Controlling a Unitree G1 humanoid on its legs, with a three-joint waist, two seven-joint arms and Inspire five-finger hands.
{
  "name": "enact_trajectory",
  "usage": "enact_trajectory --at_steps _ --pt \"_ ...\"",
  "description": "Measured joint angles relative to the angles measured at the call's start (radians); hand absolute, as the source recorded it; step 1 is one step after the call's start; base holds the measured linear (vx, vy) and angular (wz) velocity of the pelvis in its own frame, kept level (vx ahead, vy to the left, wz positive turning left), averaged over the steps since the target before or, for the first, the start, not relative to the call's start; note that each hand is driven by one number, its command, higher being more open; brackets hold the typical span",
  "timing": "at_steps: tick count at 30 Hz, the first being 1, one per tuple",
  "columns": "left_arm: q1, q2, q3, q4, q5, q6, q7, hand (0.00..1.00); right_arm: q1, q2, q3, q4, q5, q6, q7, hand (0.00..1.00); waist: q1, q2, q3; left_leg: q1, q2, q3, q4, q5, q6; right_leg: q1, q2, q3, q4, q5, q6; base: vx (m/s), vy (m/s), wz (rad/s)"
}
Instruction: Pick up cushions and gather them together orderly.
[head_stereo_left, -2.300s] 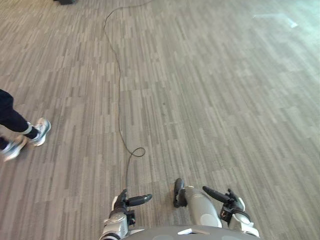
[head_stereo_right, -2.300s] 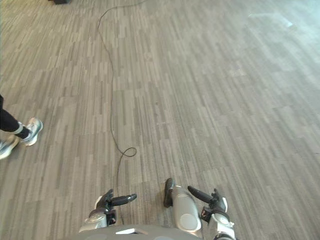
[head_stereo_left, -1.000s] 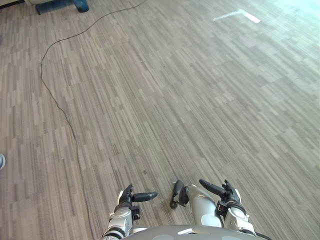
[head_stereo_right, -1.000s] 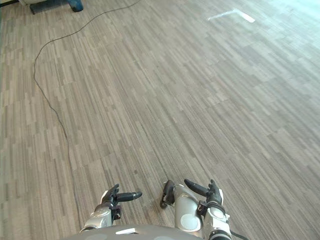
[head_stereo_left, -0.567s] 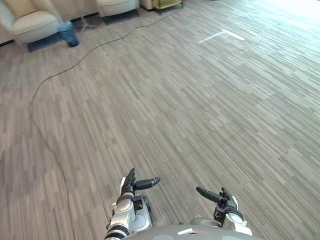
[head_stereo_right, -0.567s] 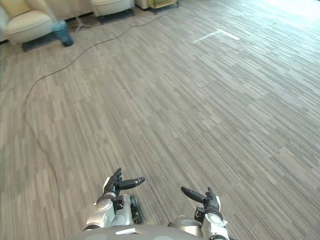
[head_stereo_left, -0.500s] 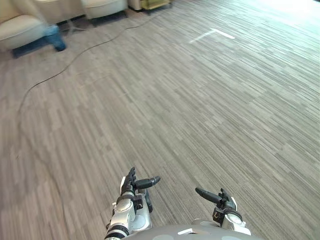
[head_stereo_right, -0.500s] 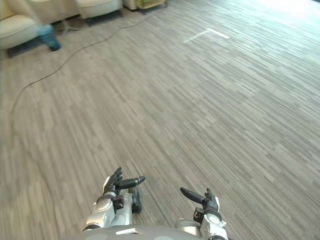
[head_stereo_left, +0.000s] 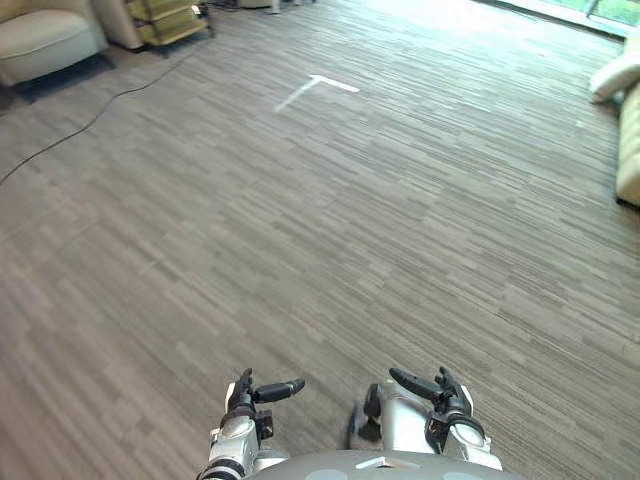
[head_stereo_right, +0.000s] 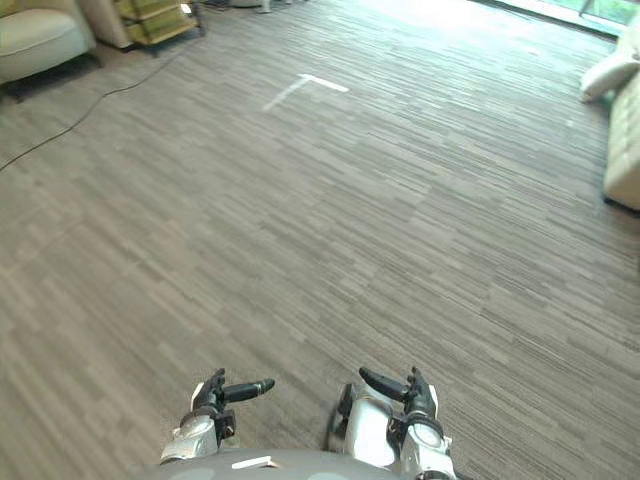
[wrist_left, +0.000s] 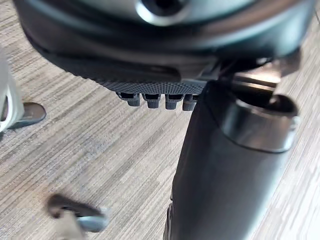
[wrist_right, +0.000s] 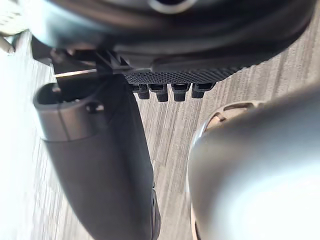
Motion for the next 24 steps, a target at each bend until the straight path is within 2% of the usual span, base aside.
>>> enact_trajectory --at_steps 1,2,3,4,5,6,7,8,9,11,12,13,14,17,18,19,20,21,22,24 --pt "-0.006 -0.009 -0.001 -0.003 0.006 0.000 -0.008 1.00 -0.006 0.001 -0.017 0.006 -0.001 0.000 -0.001 1.00 -0.008 0.003 0.006 0.006 -0.018 0.001 -0.018 0.064 -0.008 0.006 0.003 0.007 0.023 -0.036 -0.012 0.49 -0.163 -0.22" --pt "-0.004 -0.014 0.002 -0.004 0.007 0.000 -0.010 1.00 -0.005 0.004 -0.026 0.007 -0.001 0.001 0.000 1.00 -0.011 0.003 0.006 0.020 -0.016 0.019 -0.016 0.089 -0.015 0.015 0.004 0.007 0.030 -0.054 -0.017 0.45 -0.195 -0.09" --pt "0.005 -0.027 0.010 -0.005 0.018 0.000 -0.009 1.00 0.002 0.013 -0.055 0.003 0.010 0.014 0.000 1.00 -0.021 0.013 0.004 0.026 0.022 0.007 0.058 0.137 -0.055 0.064 0.028 0.002 0.022 -0.094 -0.015 0.45 -0.208 -0.07" --pt "0.006 -0.030 0.014 -0.007 0.024 0.000 -0.009 1.00 0.008 0.017 -0.052 -0.003 0.009 0.013 0.000 1.00 -0.023 0.017 0.005 0.002 0.055 -0.015 0.150 0.138 -0.055 0.092 0.045 0.002 0.003 -0.103 -0.006 0.46 -0.243 -0.15" --pt "0.008 -0.039 0.036 -0.022 0.025 0.002 -0.009 1.00 0.016 0.025 -0.040 -0.015 0.005 0.015 0.004 1.00 -0.023 0.024 0.009 -0.067 0.117 -0.072 0.359 0.156 -0.065 0.142 0.078 0.007 -0.038 -0.113 -0.003 0.44 -0.235 -0.33" --pt "0.011 -0.051 0.046 -0.044 0.026 0.002 -0.008 1.00 0.026 0.022 -0.025 -0.030 0.001 0.015 0.006 1.00 -0.018 0.038 0.015 -0.179 0.175 -0.159 0.640 0.190 -0.062 0.199 0.122 0.024 -0.087 -0.116 0.000 0.43 -0.220 -0.65" --pt "0.020 -0.054 0.057 -0.074 0.026 -0.001 -0.012 1.00 0.026 0.019 -0.020 -0.034 0.001 0.017 0.004 1.00 -0.013 0.047 0.019 -0.271 0.209 -0.204 0.884 0.189 -0.065 0.258 0.163 0.054 -0.131 -0.117 -0.002 0.41 -0.161 -0.73" --pt "0.024 -0.055 0.066 -0.086 0.026 -0.001 -0.012 1.00 0.028 0.019 -0.014 -0.034 0.001 0.017 0.002 1.00 -0.012 0.048 0.021 -0.306 0.218 -0.216 0.962 0.183 -0.065 0.288 0.176 0.067 -0.148 -0.119 -0.004 0.39 -0.092 -0.97" --pt "0.035 -0.053 0.079 -0.119 0.025 -0.002 -0.009 1.00 0.039 0.021 0.004 -0.035 0.002 0.019 -0.003 1.00 -0.009 0.037 0.026 -0.380 0.221 -0.218 1.076 0.153 -0.066 0.360 0.196 0.108 -0.193 -0.126 -0.012 0.45 -0.073 -0.86" --pt "0.046 -0.052 0.078 -0.152 0.019 -0.010 -0.008 1.00 0.054 0.026 0.002 -0.034 0.013 0.029 -0.009 1.00 -0.003 0.026 0.027 -0.476 0.206 -0.209 1.073 0.109 -0.040 0.446 0.211 0.150 -0.261 -0.128 -0.009 0.36 -0.032 -0.74" --pt "0.049 -0.054 0.076 -0.180 0.000 -0.025 -0.009 1.00 0.058 0.026 0.005 -0.032 0.011 0.039 -0.015 1.00 0.008 0.020 0.028 -0.559 0.176 -0.206 0.976 0.063 -0.006 0.507 0.213 0.186 -0.319 -0.124 -0.001 0.37 0.000 -0.54" --pt "0.050 -0.057 0.075 -0.184 -0.002 -0.030 -0.009 1.00 0.058 0.026 0.004 -0.026 0.011 0.040 -0.016 1.00 0.013 0.020 0.028 -0.576 0.164 -0.201 0.916 0.048 0.004 0.527 0.211 0.195 -0.335 -0.119 0.008 0.46 0.035 -0.76" --pt "0.047 -0.057 0.071 -0.192 -0.004 -0.036 -0.015 1.00 0.056 0.025 0.004 -0.010 0.011 0.044 -0.016 1.00 0.026 0.016 0.028 -0.604 0.112 -0.180 0.726 0.025 0.018 0.575 0.199 0.228 -0.377 -0.117 0.021 0.32 0.037 -0.59" --pt "0.045 -0.056 0.068 -0.202 -0.005 -0.044 -0.016 1.00 0.054 0.031 0.005 0.002 0.011 0.044 -0.019 1.00 0.033 0.004 0.030 -0.644 0.016 -0.188 0.383 0.059 0.031 0.651 0.172 0.287 -0.440 -0.130 0.052 0.43 0.110 -0.63" --pt "0.044 -0.056 0.068 -0.203 -0.005 -0.045 -0.016 1.00 0.054 0.032 0.005 0.003 0.011 0.044 -0.019 1.00 0.033 0.003 0.030 -0.660 -0.008 -0.192 0.291 0.098 0.036 0.671 0.165 0.310 -0.448 -0.141 0.071 0.54 0.186 -0.77" --pt "0.042 -0.056 0.068 -0.201 -0.007 -0.048 -0.016 1.00 0.059 0.029 0.005 0.005 0.010 0.044 -0.020 1.00 0.033 0.008 0.026 -0.667 -0.030 -0.200 0.192 0.166 0.055 0.696 0.164 0.350 -0.456 -0.156 0.097 0.69 0.256 -1.14" --pt "0.041 -0.057 0.072 -0.198 -0.007 -0.050 -0.014 1.00 0.068 0.033 0.009 0.006 0.009 0.044 -0.020 1.00 0.046 0.006 0.015 -0.657 -0.036 -0.221 0.208 0.286 0.087 0.717 0.153 0.405 -0.456 -0.170 0.119 0.72 0.276 -1.08" --pt "0.041 -0.057 0.076 -0.197 -0.006 -0.050 -0.013 1.00 0.068 0.036 0.015 0.006 0.009 0.044 -0.021 1.00 0.052 0.005 0.006 -0.662 -0.040 -0.220 0.219 0.307 0.097 0.721 0.146 0.427 -0.453 -0.171 0.120 0.62 0.232 -0.91" --pt "0.035 -0.053 0.079 -0.186 -0.004 -0.042 -0.005 1.00 0.083 0.049 0.029 0.001 0.009 0.041 -0.023 1.00 0.049 -0.035 -0.017 -0.666 -0.055 -0.195 0.255 0.250 0.116 0.695 0.101 0.466 -0.418 -0.169 0.128 0.60 0.223 -0.45" --pt "0.035 -0.044 0.080 -0.188 -0.003 -0.040 -0.002 1.00 0.092 0.058 0.018 0.001 0.009 0.044 -0.021 1.00 0.051 -0.052 -0.027 -0.659 -0.063 -0.168 0.319 0.171 0.116 0.659 0.072 0.477 -0.304 -0.162 0.141 0.55 0.220 -0.36"
